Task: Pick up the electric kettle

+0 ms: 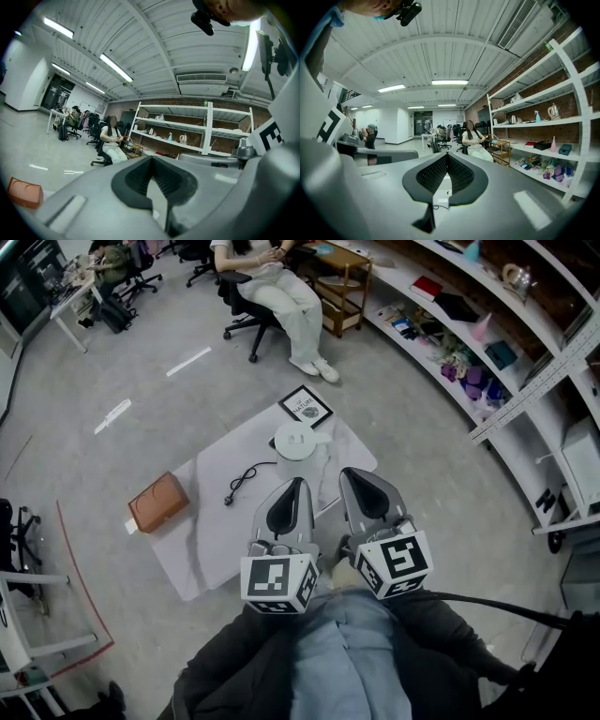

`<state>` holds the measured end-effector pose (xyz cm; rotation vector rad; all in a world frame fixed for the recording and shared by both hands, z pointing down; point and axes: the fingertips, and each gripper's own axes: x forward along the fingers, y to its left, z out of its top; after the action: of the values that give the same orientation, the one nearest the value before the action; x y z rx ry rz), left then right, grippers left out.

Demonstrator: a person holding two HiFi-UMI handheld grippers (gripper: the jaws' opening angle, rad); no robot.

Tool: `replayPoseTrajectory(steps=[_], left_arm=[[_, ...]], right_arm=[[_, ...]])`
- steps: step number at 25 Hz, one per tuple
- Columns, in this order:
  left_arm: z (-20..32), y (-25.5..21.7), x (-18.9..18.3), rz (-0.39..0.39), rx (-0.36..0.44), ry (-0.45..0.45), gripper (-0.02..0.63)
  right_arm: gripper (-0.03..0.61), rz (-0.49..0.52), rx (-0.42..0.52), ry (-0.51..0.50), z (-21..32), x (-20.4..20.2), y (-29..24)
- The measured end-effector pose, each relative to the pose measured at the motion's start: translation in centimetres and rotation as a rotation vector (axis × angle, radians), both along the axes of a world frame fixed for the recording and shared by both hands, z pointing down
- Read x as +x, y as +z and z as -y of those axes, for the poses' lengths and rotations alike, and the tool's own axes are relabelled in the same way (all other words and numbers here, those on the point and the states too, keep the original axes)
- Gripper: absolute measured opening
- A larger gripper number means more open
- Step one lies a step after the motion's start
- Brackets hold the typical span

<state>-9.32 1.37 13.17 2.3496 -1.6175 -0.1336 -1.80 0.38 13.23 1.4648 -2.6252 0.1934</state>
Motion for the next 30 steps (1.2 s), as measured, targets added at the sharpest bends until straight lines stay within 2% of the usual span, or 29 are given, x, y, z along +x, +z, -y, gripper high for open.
replayPoseTrajectory(steps=[15, 30], left_arm=[[4.3, 2.7, -0.9, 0.03, -0.1, -0.062, 0.006], [11.3, 3.3, 3.3, 0.101, -0.171, -0.096, 0.006]], right_arm=[[0.026, 0.026, -0.088, -0.064, 4.7, -0.9, 2.8], [0.026, 0.093, -0.121, -0.128, 12.7, 2.4, 4.0]])
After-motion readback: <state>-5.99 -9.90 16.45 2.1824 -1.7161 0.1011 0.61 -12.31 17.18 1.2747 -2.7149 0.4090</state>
